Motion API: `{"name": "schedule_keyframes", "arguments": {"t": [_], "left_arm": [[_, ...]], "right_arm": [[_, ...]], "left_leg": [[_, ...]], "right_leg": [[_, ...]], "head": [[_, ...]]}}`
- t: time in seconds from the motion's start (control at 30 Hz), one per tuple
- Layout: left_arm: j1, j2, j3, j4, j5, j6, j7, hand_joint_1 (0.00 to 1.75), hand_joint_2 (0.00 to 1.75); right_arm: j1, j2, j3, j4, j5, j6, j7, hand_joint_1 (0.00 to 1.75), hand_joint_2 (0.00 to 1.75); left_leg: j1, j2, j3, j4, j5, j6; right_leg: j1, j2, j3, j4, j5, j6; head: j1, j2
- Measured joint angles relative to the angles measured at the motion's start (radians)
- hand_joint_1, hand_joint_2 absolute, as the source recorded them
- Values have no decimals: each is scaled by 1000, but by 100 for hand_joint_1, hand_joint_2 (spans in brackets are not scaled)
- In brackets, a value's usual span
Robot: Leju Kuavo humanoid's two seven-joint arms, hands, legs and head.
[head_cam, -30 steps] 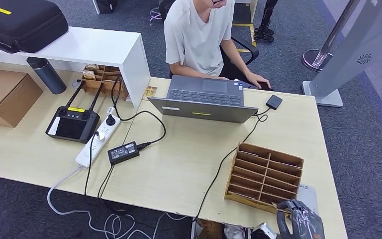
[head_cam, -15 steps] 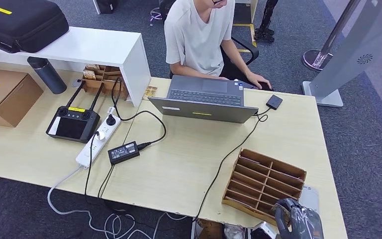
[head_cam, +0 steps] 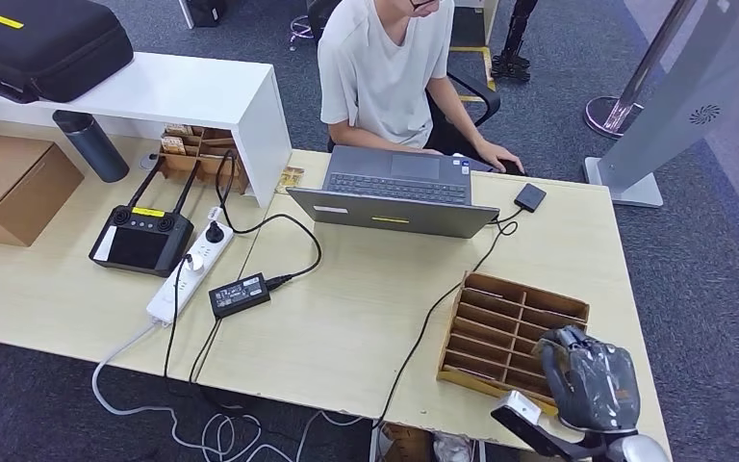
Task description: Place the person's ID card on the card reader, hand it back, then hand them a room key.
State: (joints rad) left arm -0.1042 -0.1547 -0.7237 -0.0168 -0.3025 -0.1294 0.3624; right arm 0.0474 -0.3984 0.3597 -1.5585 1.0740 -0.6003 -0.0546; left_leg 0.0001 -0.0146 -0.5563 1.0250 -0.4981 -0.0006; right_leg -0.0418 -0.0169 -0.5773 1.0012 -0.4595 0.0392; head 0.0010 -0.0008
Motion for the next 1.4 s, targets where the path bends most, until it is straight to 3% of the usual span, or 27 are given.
{"name": "schedule_keyframes", "arguments": {"t": [0.3, 0.57, 0.77, 0.97, 1.33, 1.4], "left_arm": [[-2, 13, -26, 0, 35, -37, 0, 0, 175], [-2, 21, -30, 0, 59, -65, -2, 0, 175], [-3, 27, -30, 0, 60, -84, -15, 0, 175], [-2, 35, -42, 0, 79, -98, -29, 0, 175], [8, 55, -78, 0, 124, -121, -92, 0, 175], [10, 58, -80, 0, 131, -122, -101, 0, 175]], "right_arm": [[-366, -52, -23, 77, -6, 55, -65, 175, 175], [-692, -59, 63, 255, 5, 134, -53, 175, 175], [-897, 4, 182, 468, 35, 197, -30, 175, 175], [-1036, 101, 288, 705, 65, 238, -9, 175, 175], [-1126, 241, 402, 985, 69, 266, 24, 175, 175], [-1128, 254, 409, 1008, 68, 265, 24, 87, 175]], "left_leg": [[-1, 0, 0, 0, 3, 1], [0, 0, 0, 0, 3, 1], [0, -1, 0, 0, 4, 0], [0, -1, 0, 0, 4, 0], [0, -1, -1, 0, 5, 0], [0, -2, -1, 0, 5, 0]], "right_leg": [[-1, 0, 0, 0, 2, 1], [0, 0, 1, 1, 2, 1], [0, -1, 0, 2, 2, 1], [0, -1, 0, 2, 2, 1], [0, -1, -1, 2, 2, 1], [0, -1, -1, 2, 2, 1]], "head": [[0, 0], [0, 0], [0, 0], [0, 0], [0, 0], [0, 0]]}}
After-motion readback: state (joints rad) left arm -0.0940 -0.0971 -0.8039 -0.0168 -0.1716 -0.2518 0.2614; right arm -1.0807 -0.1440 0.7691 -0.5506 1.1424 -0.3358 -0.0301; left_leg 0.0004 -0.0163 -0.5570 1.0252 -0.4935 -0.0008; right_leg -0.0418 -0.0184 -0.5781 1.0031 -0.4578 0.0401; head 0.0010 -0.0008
